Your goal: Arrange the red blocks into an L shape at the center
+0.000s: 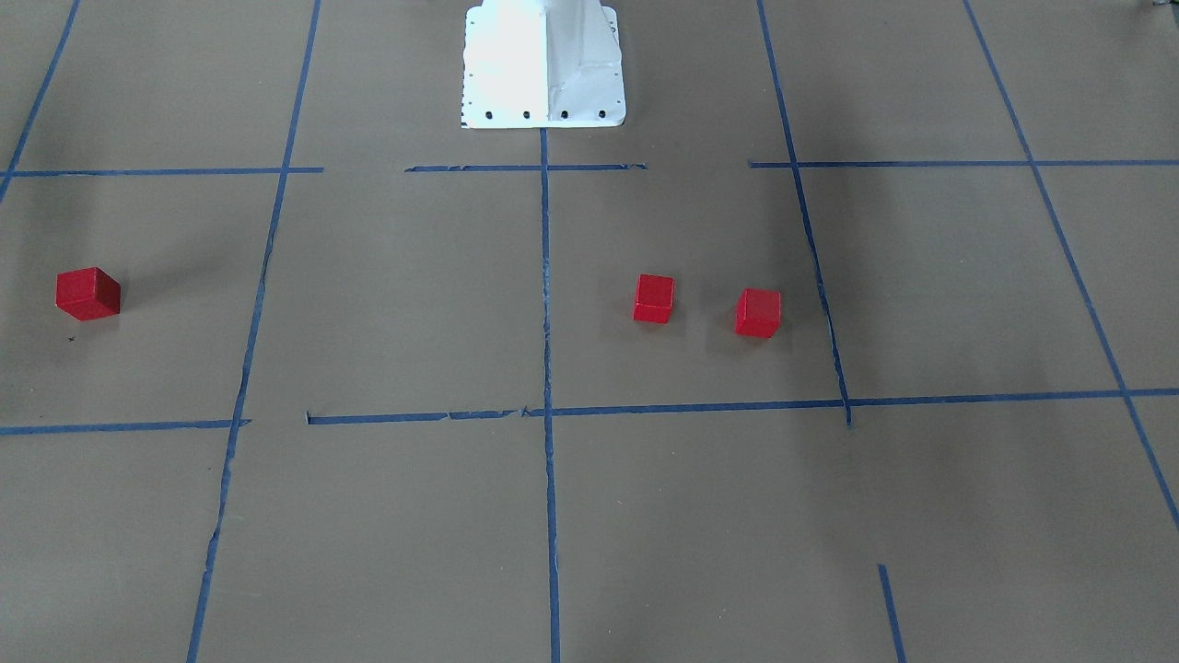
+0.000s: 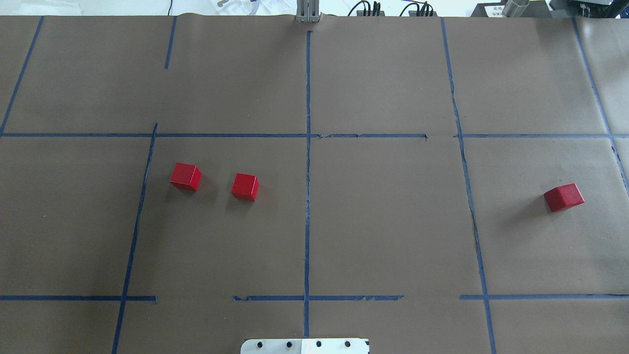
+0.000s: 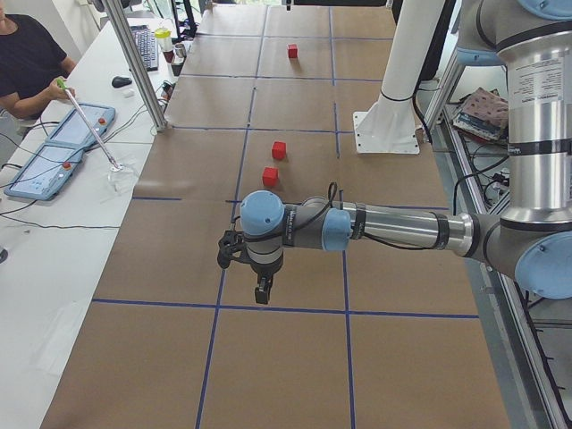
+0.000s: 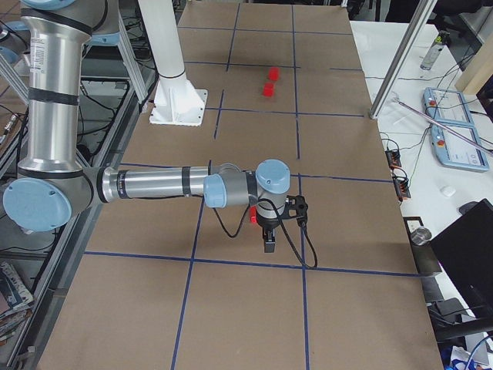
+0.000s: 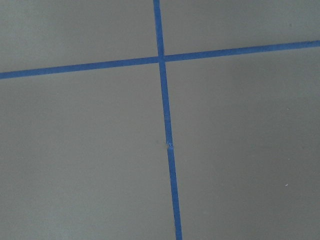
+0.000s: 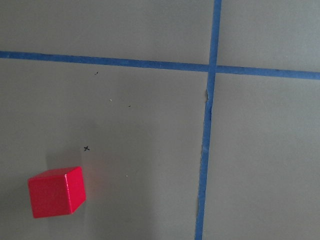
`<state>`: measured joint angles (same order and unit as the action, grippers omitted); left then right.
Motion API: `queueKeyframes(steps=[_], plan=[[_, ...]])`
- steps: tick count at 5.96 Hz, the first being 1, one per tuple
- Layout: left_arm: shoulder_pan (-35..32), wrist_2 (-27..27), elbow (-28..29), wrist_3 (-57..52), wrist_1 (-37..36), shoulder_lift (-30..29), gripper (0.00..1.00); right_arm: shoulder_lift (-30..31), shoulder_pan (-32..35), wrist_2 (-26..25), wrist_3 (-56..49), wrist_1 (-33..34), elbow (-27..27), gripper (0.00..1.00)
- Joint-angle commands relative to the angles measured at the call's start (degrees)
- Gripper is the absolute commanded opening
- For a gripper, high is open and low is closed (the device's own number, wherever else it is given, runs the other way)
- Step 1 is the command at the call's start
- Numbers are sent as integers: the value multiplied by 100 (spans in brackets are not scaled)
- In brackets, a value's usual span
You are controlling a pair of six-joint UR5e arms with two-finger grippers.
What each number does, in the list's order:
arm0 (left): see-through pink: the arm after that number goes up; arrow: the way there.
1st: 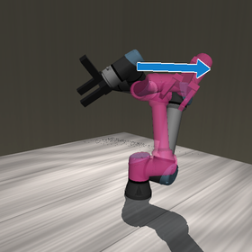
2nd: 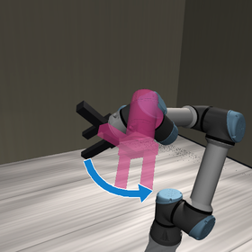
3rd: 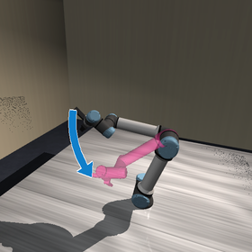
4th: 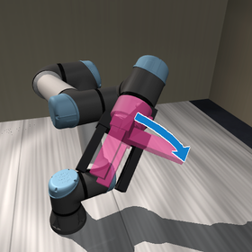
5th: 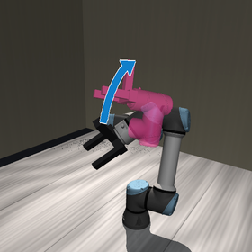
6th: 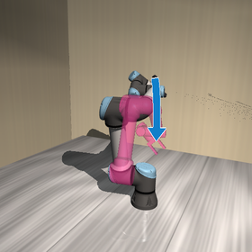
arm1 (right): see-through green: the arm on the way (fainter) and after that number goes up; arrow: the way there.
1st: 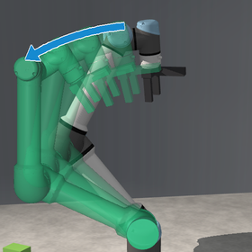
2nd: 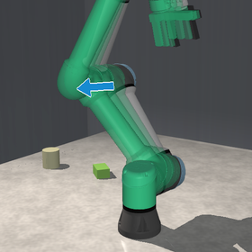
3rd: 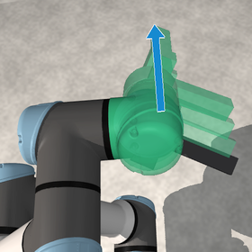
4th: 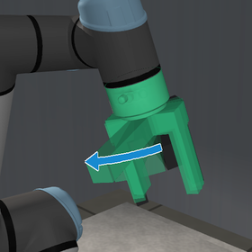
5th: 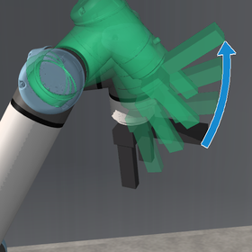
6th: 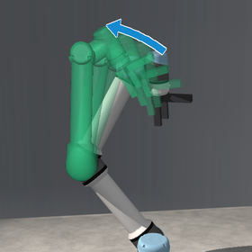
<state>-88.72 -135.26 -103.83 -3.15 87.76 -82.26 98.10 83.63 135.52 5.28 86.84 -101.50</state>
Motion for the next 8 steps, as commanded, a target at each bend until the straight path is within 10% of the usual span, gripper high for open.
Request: queueKeyframes(steps=[1,8], plan=[[65,26,-41,-114,22,86,100,86,5,193,-1,-9,-132,100],[57,-44,-128,254,119,113,100,87,-1126,168,972,-695,-282,99]])
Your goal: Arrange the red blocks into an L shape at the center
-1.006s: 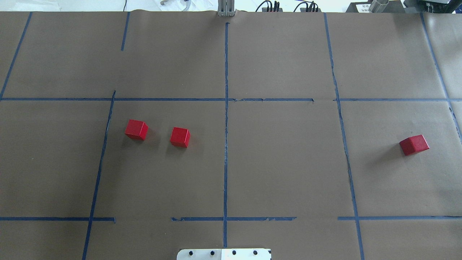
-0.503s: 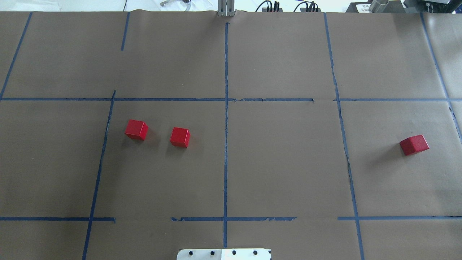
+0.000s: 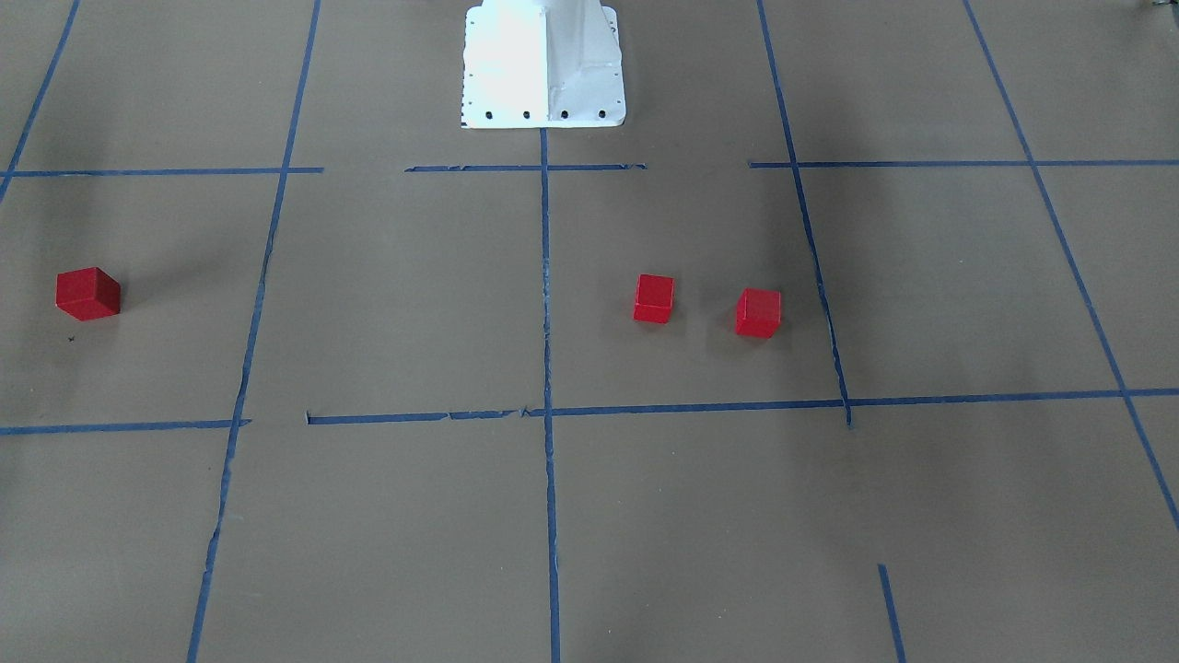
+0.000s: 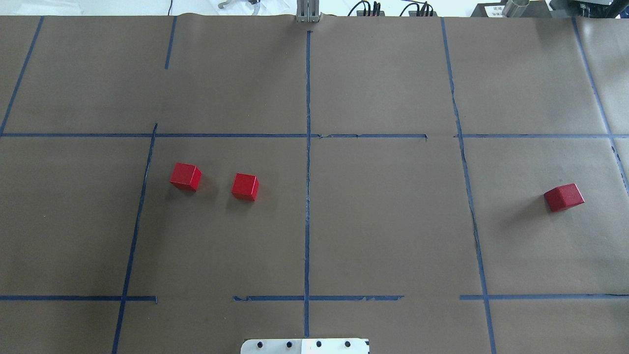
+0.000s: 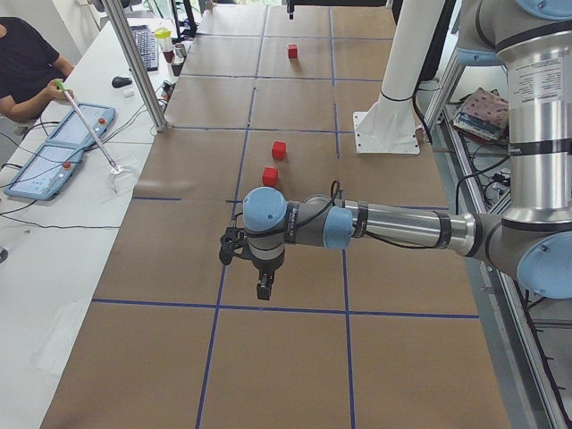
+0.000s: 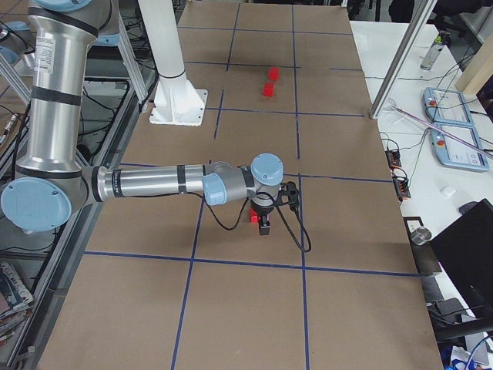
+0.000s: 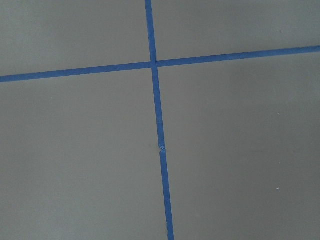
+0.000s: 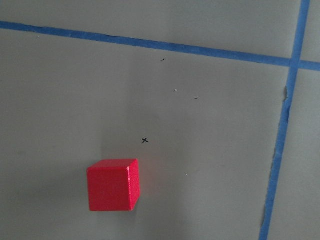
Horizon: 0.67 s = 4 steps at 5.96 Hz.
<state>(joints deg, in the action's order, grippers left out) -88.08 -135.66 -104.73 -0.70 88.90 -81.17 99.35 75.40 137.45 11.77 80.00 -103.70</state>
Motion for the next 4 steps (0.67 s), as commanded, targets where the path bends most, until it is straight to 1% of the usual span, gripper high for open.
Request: queueKeyframes(steps=[1,2,3,4], plan=[[-7,-5,-82,9,5,5,100,-91,-551,-34,360,-20,-71,99],[-7,-13,-91,9,5,5,100,-196,-814,-129,396,-107,-62,99],[2,-14,-100,9,13,-13,100,-197,-1104,-470,527,-595,34,99],[2,-5,-117,18,5,-48,100,-197,-1290,-604,893,-844,78,99]])
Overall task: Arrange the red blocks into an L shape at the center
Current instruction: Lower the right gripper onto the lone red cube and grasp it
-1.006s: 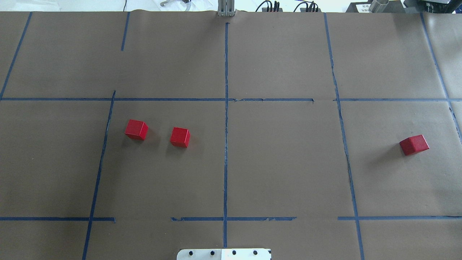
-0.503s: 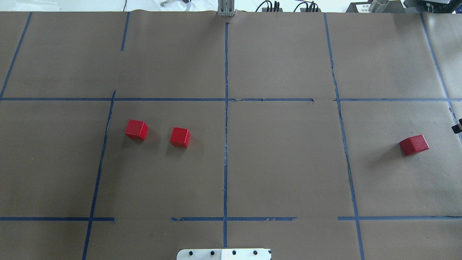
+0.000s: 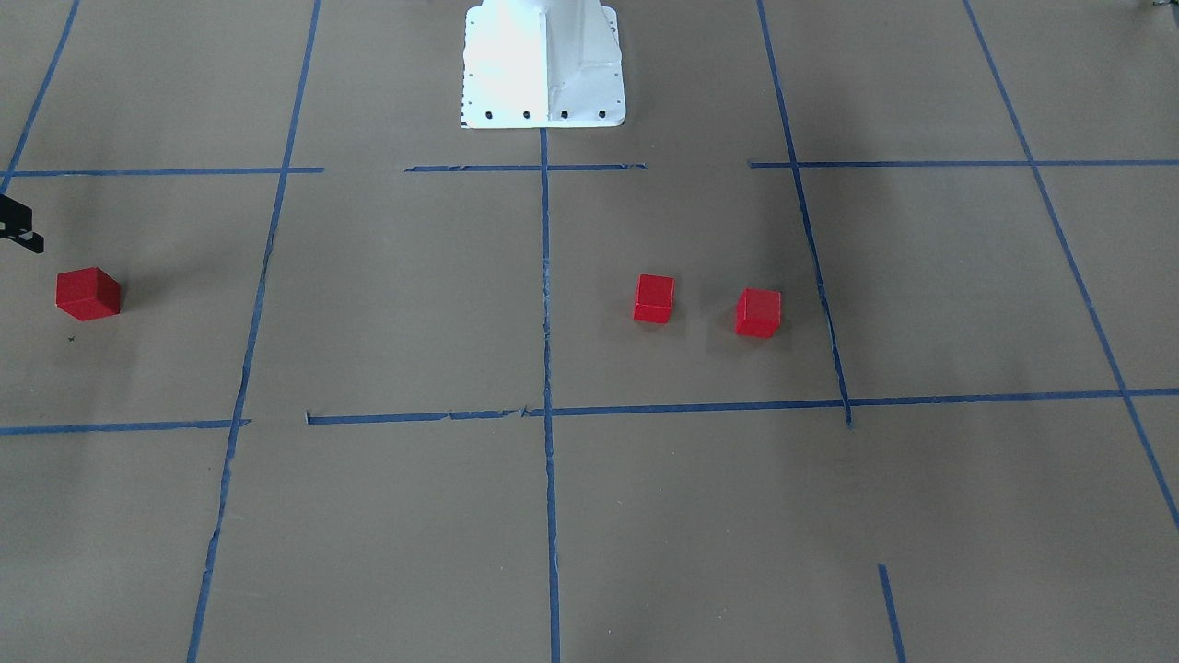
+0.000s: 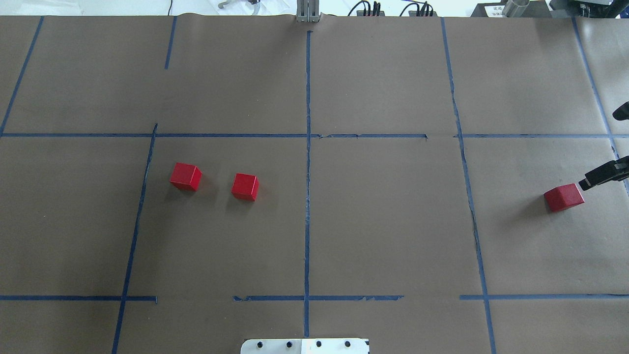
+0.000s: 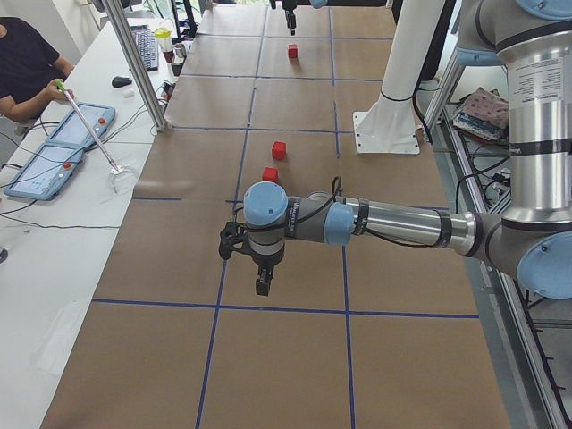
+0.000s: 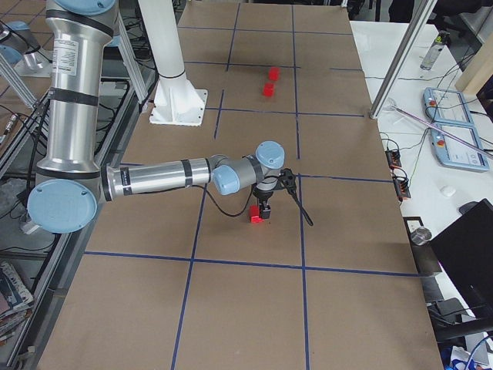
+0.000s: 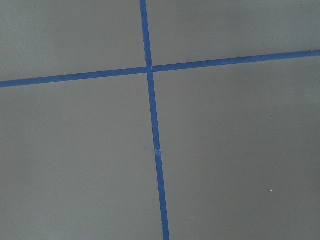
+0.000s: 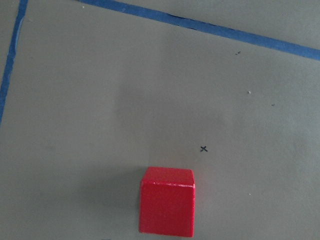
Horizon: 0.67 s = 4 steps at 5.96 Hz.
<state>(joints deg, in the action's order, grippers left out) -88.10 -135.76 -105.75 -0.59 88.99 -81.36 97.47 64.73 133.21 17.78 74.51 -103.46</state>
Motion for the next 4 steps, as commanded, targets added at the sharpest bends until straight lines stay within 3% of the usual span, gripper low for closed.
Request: queueKeyframes(steps=[1,4], plan=[[3,6,-25,6,-4,-37,100,-8,-372,-294,305,-358,124,99],[3,6,-94,15,5,-46,100,-201,-593,-392,314,-385,458,99]])
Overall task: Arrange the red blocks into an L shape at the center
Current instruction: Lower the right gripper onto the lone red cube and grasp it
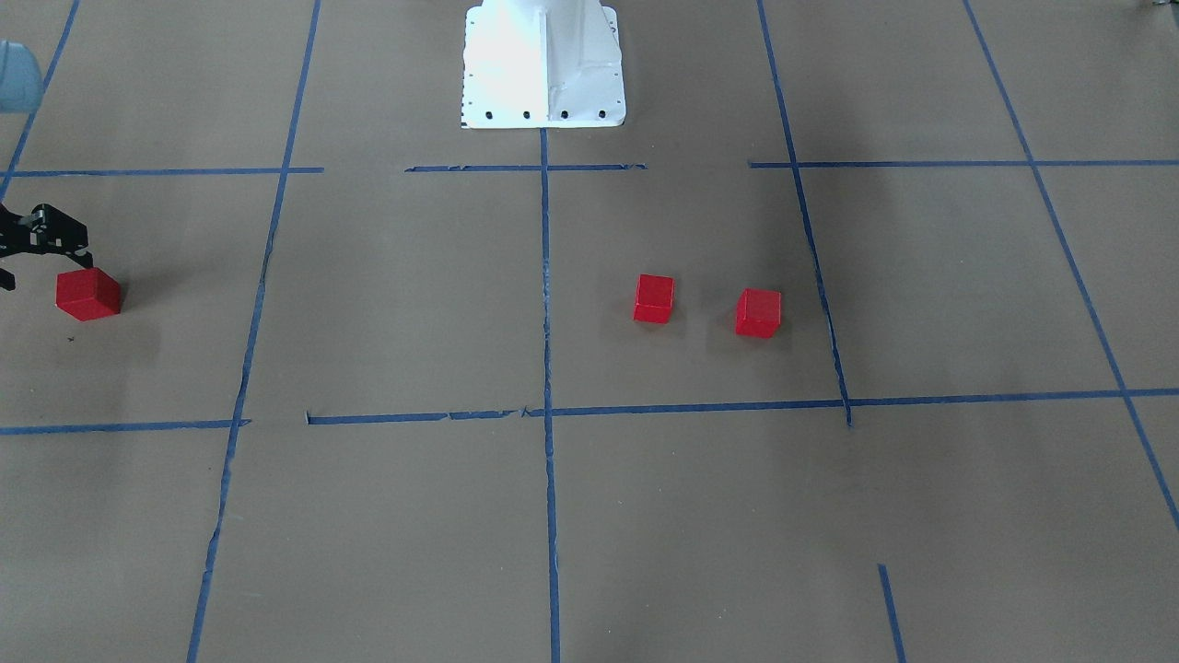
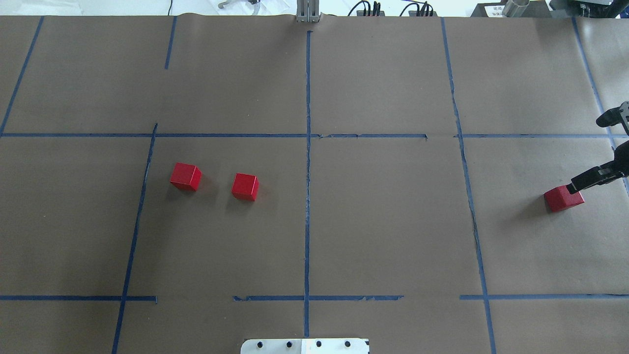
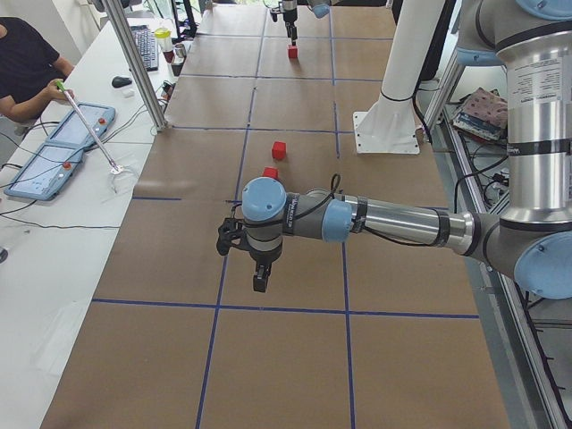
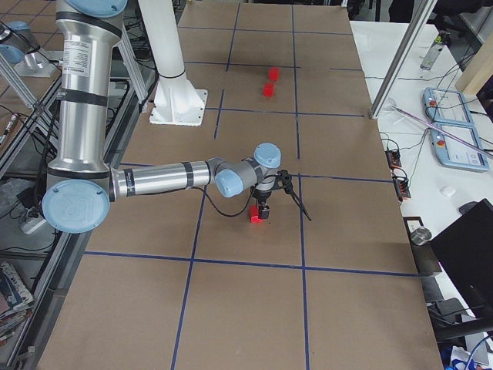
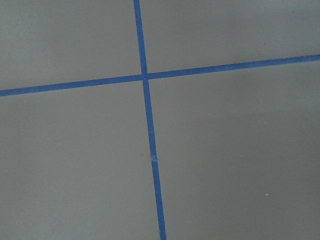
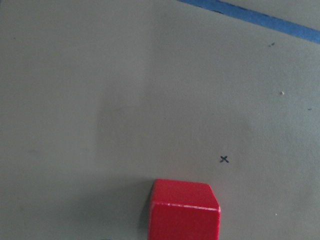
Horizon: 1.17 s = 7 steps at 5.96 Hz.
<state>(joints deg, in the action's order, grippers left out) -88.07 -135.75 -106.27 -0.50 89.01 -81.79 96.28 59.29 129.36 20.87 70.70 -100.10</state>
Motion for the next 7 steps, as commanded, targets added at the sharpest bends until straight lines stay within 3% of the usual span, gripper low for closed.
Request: queueKeyframes(steps=[1,3,5,6,7], plan=[[0,4,-182,6,-15,-3,100,-83,-84,-16,4,-12,218,99],[0,13,-245,6,-15,-12,100,-153,-311,-112,-4,-13,499,98],[0,13,-377,6,-24,-12,100,-381,-375,-121,-13,-12,492,8],[0,13,-386,6,-24,-12,100,-417,-375,-104,4,-12,335,0],[0,4,-438,6,-24,-12,100,-591,-479,18,526,83,-224,0]])
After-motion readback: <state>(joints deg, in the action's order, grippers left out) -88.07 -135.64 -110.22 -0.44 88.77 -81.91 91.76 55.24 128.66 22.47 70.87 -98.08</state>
